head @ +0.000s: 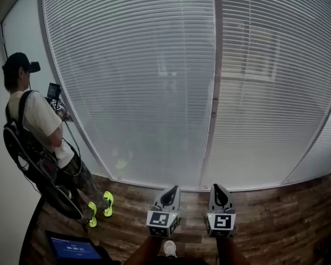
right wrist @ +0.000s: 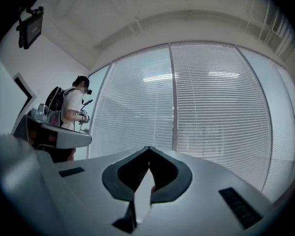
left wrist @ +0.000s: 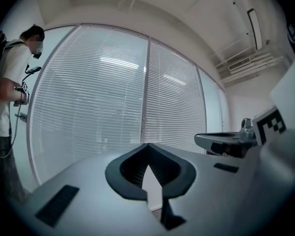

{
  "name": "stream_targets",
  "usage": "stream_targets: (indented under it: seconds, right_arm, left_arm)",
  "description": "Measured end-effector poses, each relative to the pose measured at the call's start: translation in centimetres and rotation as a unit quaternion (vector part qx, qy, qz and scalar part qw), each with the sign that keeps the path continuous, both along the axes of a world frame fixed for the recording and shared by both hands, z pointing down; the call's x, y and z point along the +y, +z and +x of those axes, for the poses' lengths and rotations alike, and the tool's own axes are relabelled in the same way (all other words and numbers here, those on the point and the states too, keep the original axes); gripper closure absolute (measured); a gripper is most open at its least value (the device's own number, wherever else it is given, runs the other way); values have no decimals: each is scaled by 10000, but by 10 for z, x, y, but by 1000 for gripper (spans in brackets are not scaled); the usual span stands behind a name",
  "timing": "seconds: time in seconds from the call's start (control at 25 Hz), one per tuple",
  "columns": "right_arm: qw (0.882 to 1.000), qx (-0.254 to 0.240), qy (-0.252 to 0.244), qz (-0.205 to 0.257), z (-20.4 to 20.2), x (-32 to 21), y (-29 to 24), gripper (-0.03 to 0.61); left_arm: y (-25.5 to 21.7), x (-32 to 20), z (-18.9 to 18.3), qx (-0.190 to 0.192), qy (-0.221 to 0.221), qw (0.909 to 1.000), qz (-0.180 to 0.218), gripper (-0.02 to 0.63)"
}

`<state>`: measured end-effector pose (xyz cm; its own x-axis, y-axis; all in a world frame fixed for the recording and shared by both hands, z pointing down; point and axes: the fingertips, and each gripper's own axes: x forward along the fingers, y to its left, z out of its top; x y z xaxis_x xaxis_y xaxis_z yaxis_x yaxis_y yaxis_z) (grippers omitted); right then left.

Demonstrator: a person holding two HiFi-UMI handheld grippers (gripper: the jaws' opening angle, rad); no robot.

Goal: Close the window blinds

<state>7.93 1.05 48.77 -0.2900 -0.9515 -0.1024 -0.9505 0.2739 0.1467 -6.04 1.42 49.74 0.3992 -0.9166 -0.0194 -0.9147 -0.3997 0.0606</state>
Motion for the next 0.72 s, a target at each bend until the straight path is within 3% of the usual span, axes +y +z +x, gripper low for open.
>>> stream_targets:
  seconds: [0.4,0.72]
  right_arm:
    - [9996,212,-178,-67,31,61,16,575]
    - [9998,173,-104,-7,21,75,5,575]
  left_arm:
    - [15,65,24,-117,-149,9998,-80,621]
    - [3,74,15,-242,-127,9996,11,620]
